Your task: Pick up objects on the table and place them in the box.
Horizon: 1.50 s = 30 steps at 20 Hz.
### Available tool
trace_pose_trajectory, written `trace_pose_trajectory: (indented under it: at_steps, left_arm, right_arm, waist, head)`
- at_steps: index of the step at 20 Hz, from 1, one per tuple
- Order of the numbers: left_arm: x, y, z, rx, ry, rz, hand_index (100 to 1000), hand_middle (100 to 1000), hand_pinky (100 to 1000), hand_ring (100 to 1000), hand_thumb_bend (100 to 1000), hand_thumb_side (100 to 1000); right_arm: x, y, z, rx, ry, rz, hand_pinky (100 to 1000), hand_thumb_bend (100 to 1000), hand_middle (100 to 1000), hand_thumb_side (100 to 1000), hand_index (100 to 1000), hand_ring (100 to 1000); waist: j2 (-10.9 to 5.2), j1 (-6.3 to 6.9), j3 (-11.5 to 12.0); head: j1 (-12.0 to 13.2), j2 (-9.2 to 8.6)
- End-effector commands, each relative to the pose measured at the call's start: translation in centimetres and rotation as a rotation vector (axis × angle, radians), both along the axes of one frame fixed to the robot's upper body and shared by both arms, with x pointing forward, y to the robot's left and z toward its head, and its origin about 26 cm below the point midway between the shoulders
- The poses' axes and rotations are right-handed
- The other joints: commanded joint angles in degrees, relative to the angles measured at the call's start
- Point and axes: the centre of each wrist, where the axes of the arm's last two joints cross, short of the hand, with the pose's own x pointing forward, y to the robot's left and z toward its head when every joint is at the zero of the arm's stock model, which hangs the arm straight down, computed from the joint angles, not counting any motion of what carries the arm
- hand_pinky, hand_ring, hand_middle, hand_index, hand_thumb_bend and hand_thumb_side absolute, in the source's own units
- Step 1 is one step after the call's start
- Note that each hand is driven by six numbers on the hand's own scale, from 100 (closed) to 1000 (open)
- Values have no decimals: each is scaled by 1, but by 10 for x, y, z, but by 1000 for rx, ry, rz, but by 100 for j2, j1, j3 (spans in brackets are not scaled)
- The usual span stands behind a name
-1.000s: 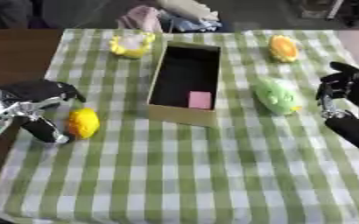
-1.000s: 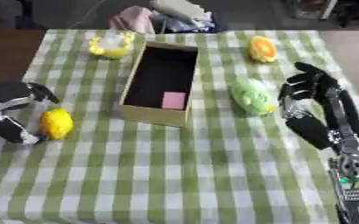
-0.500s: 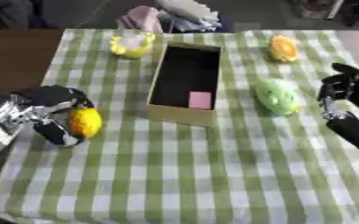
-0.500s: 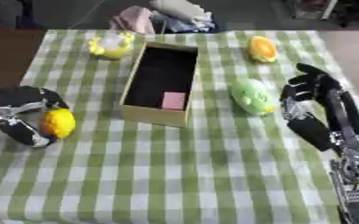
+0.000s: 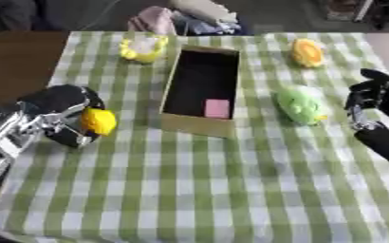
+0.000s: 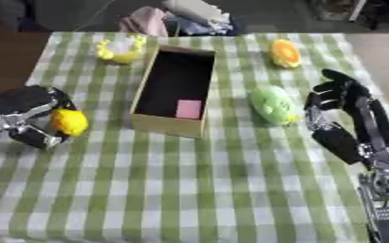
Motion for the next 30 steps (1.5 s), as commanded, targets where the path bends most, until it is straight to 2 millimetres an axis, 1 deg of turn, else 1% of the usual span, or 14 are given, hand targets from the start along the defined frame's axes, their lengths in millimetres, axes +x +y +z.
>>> trace_pose_trajectory:
  at_steps: [1, 3, 5, 7, 9, 12, 14, 19, 21, 23, 24, 25, 27, 30]
  left_arm:
    - [-2, -8, 37, -12, -85, -42, 719, 617, 650, 596, 206, 100]
    - [0, -18, 51, -28, -120, -68, 723, 621, 655, 600, 209, 100]
    - [5, -27, 60, -34, -143, -90, 725, 624, 660, 604, 213, 100]
    - [11, -36, 66, -34, -160, -112, 730, 631, 665, 609, 221, 100]
    - [19, -45, 67, -33, -164, -125, 737, 641, 673, 618, 221, 100]
    - [31, -57, 62, -35, -164, -139, 749, 657, 682, 631, 225, 100]
    - [39, -64, 55, -44, -160, -141, 763, 676, 691, 649, 233, 105]
    - [56, -75, 35, -25, -110, -138, 803, 721, 720, 692, 252, 175]
    - [58, -77, 30, -11, -77, -144, 814, 738, 731, 711, 253, 200]
    - [59, -78, 25, 8, -31, -148, 840, 766, 751, 742, 261, 251]
    - [60, -77, 23, 21, -4, -151, 858, 789, 765, 761, 286, 312]
    - [59, -77, 22, 33, 23, -154, 861, 795, 770, 766, 291, 324]
    - [58, -75, 23, 48, 58, -156, 868, 808, 781, 776, 324, 373]
    - [56, -70, 25, 55, 86, -149, 881, 833, 799, 796, 347, 403]
  right_arm:
    - [0, -1, 5, -5, -18, 8, 622, 100, 659, 467, 878, 667]
    - [0, 1, 6, -3, -21, 14, 623, 100, 659, 465, 878, 667]
    - [0, 2, 8, -4, -28, 23, 623, 100, 659, 463, 878, 668]
    - [0, 4, 11, -3, -40, 33, 624, 100, 660, 460, 878, 668]
    - [0, 6, 15, -4, -53, 42, 624, 100, 660, 460, 878, 668]
    - [-1, 8, 19, -3, -69, 56, 625, 100, 660, 458, 878, 668]
    - [-2, 9, 21, -3, -75, 63, 624, 100, 659, 458, 877, 668]
    - [-2, 12, 22, 1, -76, 75, 623, 100, 658, 458, 877, 666]
    - [-2, 12, 22, 2, -74, 74, 623, 100, 657, 458, 876, 666]
    - [-1, 12, 21, 3, -72, 72, 623, 100, 656, 459, 876, 665]
    - [-1, 12, 21, 4, -71, 71, 622, 100, 656, 459, 876, 665]
    - [-1, 12, 21, 4, -71, 71, 623, 100, 656, 459, 876, 665]
    - [-1, 11, 21, 4, -69, 69, 622, 100, 656, 459, 876, 665]
    - [-1, 11, 20, 5, -67, 66, 622, 100, 656, 459, 876, 665]
  waist:
    - [-169, 45, -6]
    - [-174, 36, -33]
    - [-177, 26, -76]
    - [-174, 18, -139]
    - [-167, 20, -207]
    - [-156, 27, -318]
    - [-149, 33, -382]
    - [-122, 48, -515]
    - [-114, 50, -546]
    - [-109, 53, -561]
    - [-107, 54, -565]
    - [-106, 55, -564]
    - [-105, 56, -558]
    - [-109, 55, -542]
  head:
    - [40, 27]
    - [49, 27]
    - [70, 27]
    - [110, 27]
    - [142, 27]
    - [165, 27]
    - [182, 27]
    - [217, 27]
    - [223, 27]
    - [218, 27]
    - [213, 27]
    - [205, 27]
    - [191, 27]
    - [179, 27]
